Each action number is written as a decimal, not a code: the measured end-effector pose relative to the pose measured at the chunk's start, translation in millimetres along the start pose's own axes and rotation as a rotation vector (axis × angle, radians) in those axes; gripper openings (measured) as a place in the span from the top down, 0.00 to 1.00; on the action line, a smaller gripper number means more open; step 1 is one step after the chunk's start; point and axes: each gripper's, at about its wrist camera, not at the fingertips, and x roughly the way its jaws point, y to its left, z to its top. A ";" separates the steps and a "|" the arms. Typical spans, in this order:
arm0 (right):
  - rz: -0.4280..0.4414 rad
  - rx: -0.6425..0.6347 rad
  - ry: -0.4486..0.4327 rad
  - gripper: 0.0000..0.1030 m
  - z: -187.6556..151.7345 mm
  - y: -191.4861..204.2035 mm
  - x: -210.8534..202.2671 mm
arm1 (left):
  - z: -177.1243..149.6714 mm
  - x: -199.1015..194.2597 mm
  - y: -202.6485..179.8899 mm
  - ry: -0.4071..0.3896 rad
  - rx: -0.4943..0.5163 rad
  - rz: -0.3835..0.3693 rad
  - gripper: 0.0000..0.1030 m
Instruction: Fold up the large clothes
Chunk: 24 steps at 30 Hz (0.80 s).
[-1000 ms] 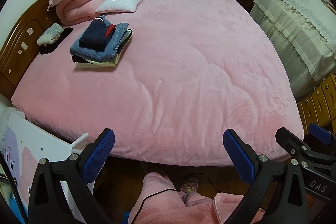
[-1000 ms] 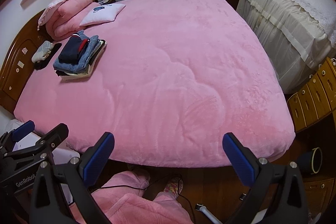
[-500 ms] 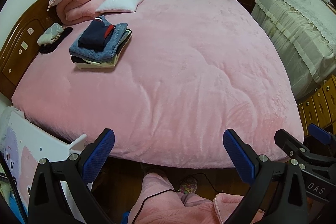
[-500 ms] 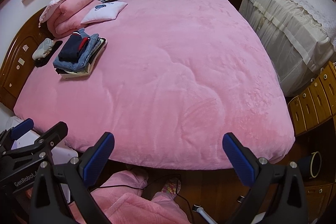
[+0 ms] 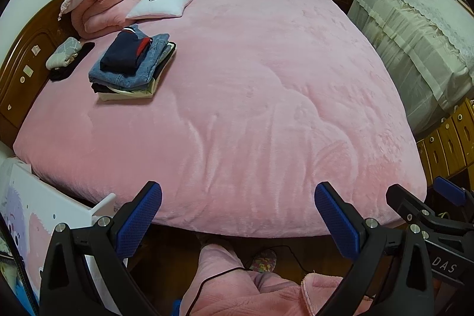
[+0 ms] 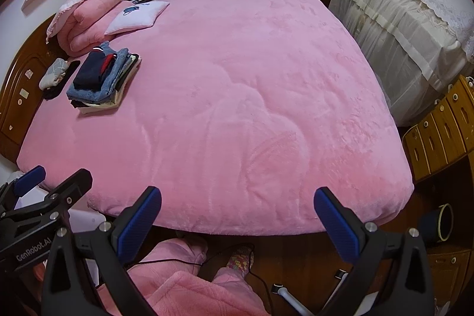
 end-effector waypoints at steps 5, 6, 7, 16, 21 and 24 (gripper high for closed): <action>-0.002 0.006 0.004 0.00 2.6 -2.7 3.0 | 0.9 0.6 -2.1 -0.001 0.000 0.001 0.01; 0.000 0.007 0.006 0.00 3.2 -3.5 3.7 | 1.2 0.9 -2.2 -0.001 0.000 -0.001 0.01; 0.001 0.009 0.007 0.00 3.8 -3.9 4.5 | 0.6 0.7 -2.0 0.000 0.000 0.000 0.01; 0.008 0.019 0.007 0.00 8.0 -8.2 8.7 | 8.2 2.5 -4.0 -0.012 -0.003 0.010 0.01; 0.013 0.027 0.007 0.00 12.1 -9.3 11.1 | 14.0 3.3 -6.1 -0.023 0.005 0.016 0.01; 0.016 0.030 0.009 0.00 14.5 -10.5 12.5 | 16.6 3.6 -7.7 -0.030 0.011 0.022 0.01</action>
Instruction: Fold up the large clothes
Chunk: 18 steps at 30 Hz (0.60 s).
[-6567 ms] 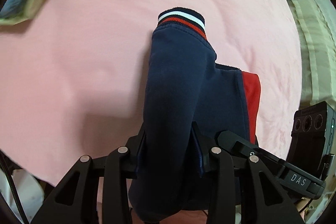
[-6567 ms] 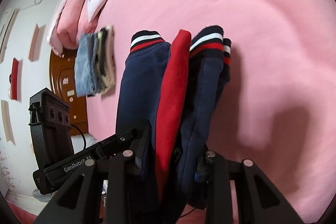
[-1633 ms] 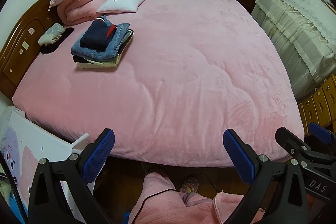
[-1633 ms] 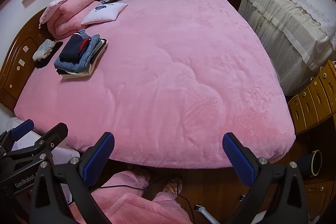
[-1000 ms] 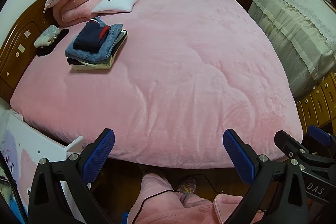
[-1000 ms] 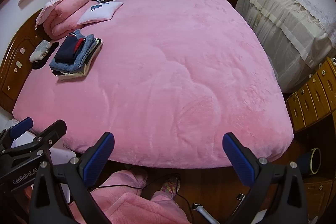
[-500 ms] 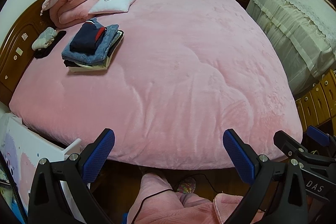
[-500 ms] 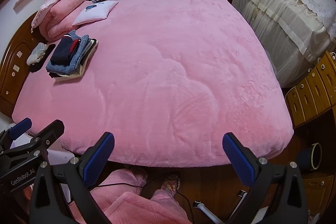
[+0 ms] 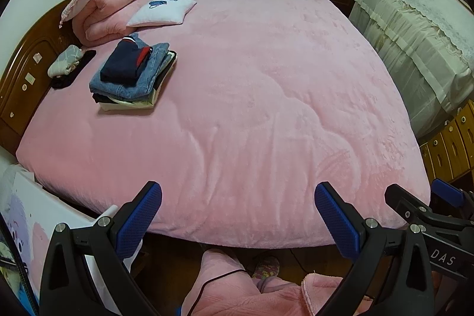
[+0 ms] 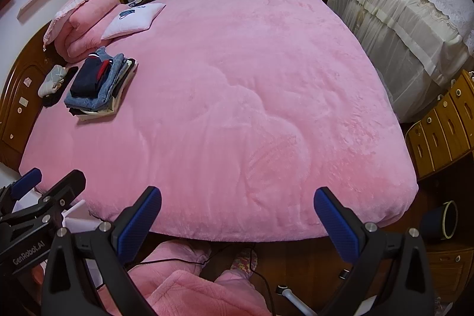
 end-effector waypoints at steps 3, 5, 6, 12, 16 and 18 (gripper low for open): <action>0.004 0.008 0.001 0.00 4.4 -1.4 2.4 | 2.1 -0.6 -1.2 -0.006 0.002 0.005 0.01; 0.006 0.014 0.001 0.00 7.9 -2.8 3.8 | 4.1 -0.5 -0.8 -0.009 0.001 0.009 0.01; 0.007 0.017 0.001 0.00 9.3 -3.4 4.3 | 5.0 -0.6 -0.8 -0.011 0.001 0.011 0.01; 0.011 0.023 0.001 0.00 17.7 -3.3 8.8 | 10.9 1.4 0.2 -0.015 0.004 0.020 0.01; 0.010 0.022 0.001 0.00 18.2 -3.3 9.0 | 13.7 2.5 -0.2 -0.019 -0.001 0.021 0.01; 0.008 0.020 0.001 0.00 21.3 -3.0 10.8 | 15.7 3.7 0.7 -0.020 -0.002 0.020 0.01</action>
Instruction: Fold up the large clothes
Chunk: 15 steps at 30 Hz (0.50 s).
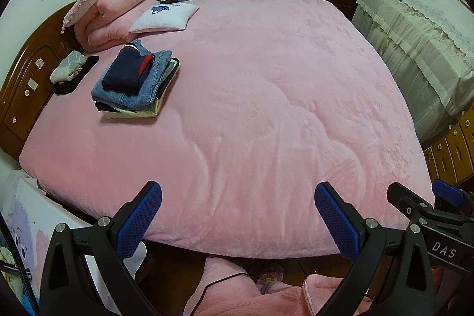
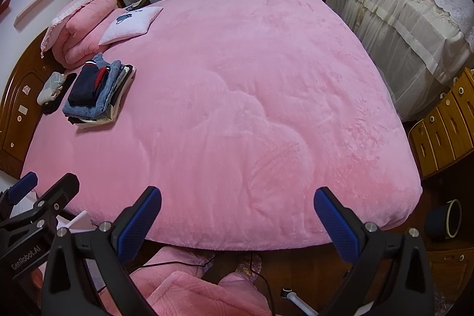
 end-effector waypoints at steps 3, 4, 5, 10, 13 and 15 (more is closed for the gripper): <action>-0.003 0.001 0.002 0.00 2.0 0.1 1.5 | 1.0 1.1 0.2 0.001 0.001 -0.001 0.01; -0.005 0.001 0.002 0.00 3.7 -0.1 2.6 | 1.3 1.6 0.1 0.001 0.002 -0.002 0.01; -0.005 0.002 0.003 0.00 4.4 -0.5 3.2 | 2.6 2.6 -0.1 0.002 0.004 -0.004 0.01; -0.012 0.005 0.009 0.00 12.3 -2.0 9.3 | 6.1 6.1 -0.5 0.005 0.005 -0.007 0.01; -0.016 0.009 0.012 0.00 14.2 -1.1 11.7 | 9.9 9.8 -0.2 0.007 0.005 -0.010 0.01; -0.017 0.008 0.014 0.00 15.1 -0.6 13.1 | 8.9 9.1 -0.7 0.006 0.006 -0.008 0.01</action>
